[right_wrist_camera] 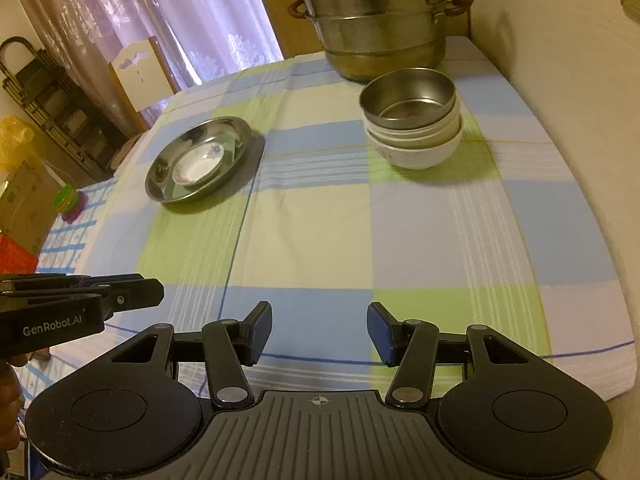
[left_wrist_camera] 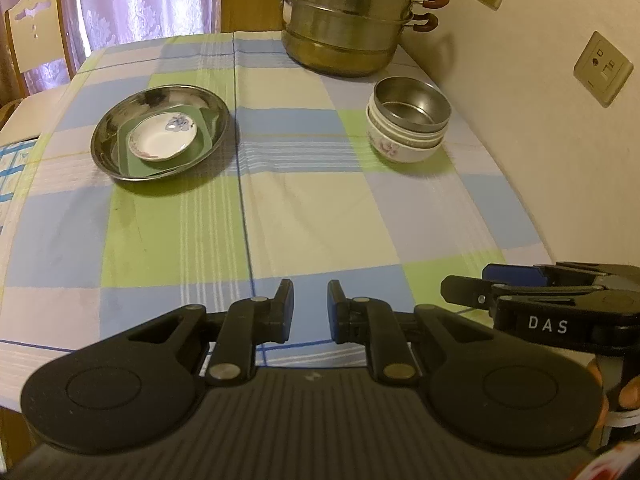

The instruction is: Organize plates and bowls

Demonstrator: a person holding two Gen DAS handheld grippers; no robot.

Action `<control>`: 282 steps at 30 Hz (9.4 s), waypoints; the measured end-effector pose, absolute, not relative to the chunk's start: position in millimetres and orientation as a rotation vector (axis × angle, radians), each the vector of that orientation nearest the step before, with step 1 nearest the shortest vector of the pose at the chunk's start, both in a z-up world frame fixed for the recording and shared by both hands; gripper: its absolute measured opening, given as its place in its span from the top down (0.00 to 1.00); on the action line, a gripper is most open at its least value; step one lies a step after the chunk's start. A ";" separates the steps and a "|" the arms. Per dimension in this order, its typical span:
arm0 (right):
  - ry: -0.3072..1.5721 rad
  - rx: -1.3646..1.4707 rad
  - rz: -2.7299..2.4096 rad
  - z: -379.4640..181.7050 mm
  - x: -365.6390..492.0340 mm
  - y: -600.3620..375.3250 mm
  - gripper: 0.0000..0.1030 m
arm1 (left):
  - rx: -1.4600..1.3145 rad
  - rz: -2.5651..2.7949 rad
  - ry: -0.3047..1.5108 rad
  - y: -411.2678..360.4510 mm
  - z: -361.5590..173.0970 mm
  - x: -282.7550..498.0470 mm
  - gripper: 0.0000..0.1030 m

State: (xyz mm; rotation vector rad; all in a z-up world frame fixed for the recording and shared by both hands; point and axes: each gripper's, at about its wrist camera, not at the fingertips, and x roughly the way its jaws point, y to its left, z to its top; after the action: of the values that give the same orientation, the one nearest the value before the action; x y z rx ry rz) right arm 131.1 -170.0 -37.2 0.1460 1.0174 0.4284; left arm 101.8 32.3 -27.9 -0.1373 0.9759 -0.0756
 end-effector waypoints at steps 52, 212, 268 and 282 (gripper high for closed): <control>0.902 0.202 0.215 -41.2 320.6 -244.2 0.49 | -0.277 -0.219 0.916 -20.5 -42.9 301.9 0.75; 0.936 0.017 0.371 -48.5 160.3 -94.2 0.42 | -0.186 0.056 0.948 103.7 -37.3 117.2 0.79; 1.002 0.136 0.533 -90.6 363.5 -102.7 0.87 | -0.337 0.066 0.977 84.2 -83.2 313.7 0.86; 1.002 0.064 0.539 -84.6 369.3 -94.0 0.71 | -0.354 0.092 1.001 91.9 -86.2 322.2 0.82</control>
State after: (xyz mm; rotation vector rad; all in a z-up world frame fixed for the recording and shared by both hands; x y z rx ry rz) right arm 369.3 -94.0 -84.6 0.0642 1.0023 0.5386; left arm 322.2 91.9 -86.2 -0.3540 1.0008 0.0920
